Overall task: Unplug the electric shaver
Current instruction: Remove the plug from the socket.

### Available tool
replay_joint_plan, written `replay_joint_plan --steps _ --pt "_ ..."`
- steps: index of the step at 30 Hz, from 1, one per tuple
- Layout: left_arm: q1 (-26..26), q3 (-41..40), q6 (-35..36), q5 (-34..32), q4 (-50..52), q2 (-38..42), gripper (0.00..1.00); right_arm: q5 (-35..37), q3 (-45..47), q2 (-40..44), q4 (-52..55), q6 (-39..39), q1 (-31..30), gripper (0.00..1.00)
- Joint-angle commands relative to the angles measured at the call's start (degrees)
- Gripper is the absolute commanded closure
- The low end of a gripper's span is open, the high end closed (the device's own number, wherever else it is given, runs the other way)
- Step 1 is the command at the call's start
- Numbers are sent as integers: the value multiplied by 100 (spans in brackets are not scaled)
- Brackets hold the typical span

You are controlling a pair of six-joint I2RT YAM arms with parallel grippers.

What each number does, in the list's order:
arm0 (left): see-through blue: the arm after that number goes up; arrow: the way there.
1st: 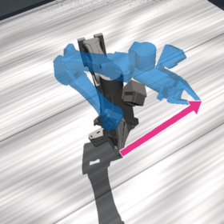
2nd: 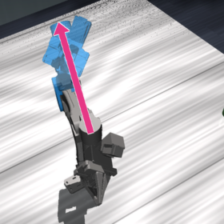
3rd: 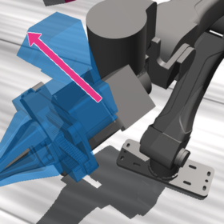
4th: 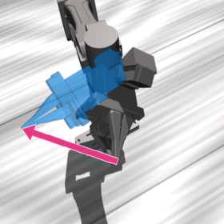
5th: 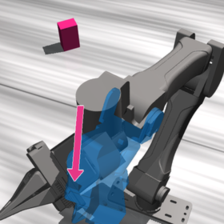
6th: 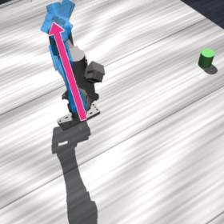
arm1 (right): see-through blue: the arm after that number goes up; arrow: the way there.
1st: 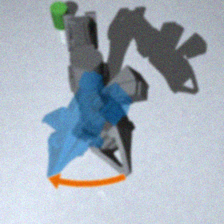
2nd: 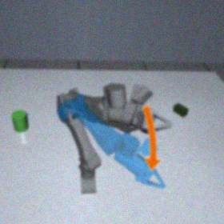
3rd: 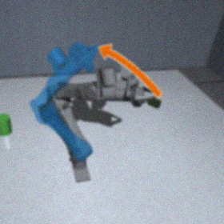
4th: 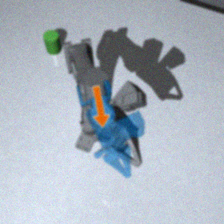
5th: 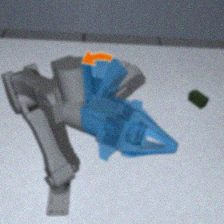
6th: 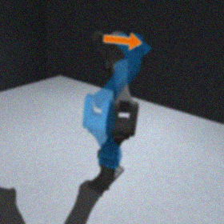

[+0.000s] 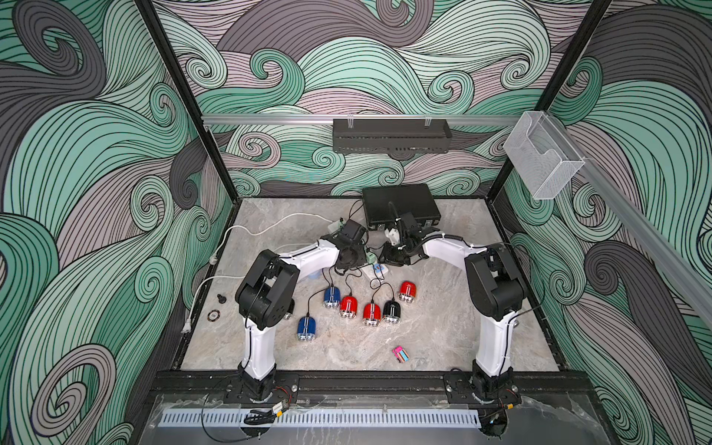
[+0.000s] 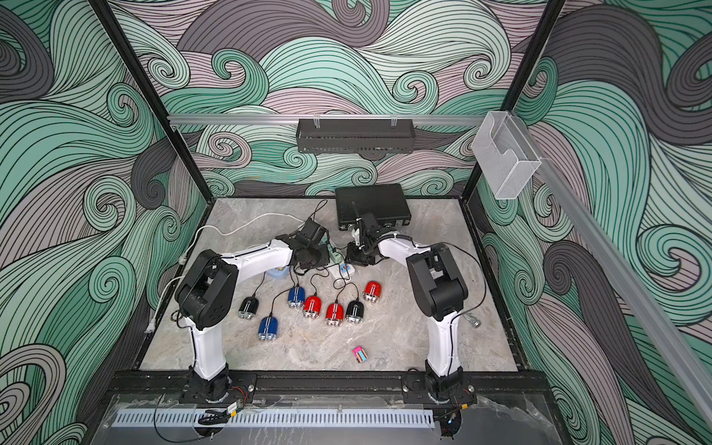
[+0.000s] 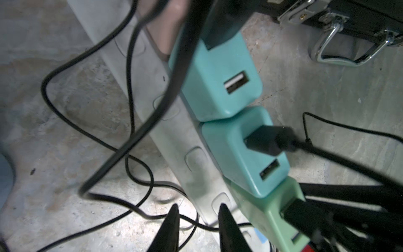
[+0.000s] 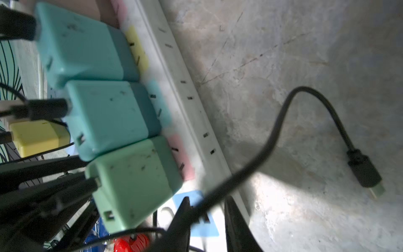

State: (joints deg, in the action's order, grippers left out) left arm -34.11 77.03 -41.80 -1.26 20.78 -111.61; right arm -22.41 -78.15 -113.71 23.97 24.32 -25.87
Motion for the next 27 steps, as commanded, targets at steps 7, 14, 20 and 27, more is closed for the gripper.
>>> replay_joint_plan --steps 7,14,20,27 --pt "69 255 -38 -19 160 -378 68 27 -88 237 147 -181 -181 70" --pt "71 198 -56 -15 102 -320 69 177 -498 34 405 -300 -287 69" --pt "71 151 -69 29 85 -293 69 256 -707 -50 542 -355 -363 69" --pt "71 -21 -100 89 -32 -262 69 401 -911 -176 682 -454 -479 69"
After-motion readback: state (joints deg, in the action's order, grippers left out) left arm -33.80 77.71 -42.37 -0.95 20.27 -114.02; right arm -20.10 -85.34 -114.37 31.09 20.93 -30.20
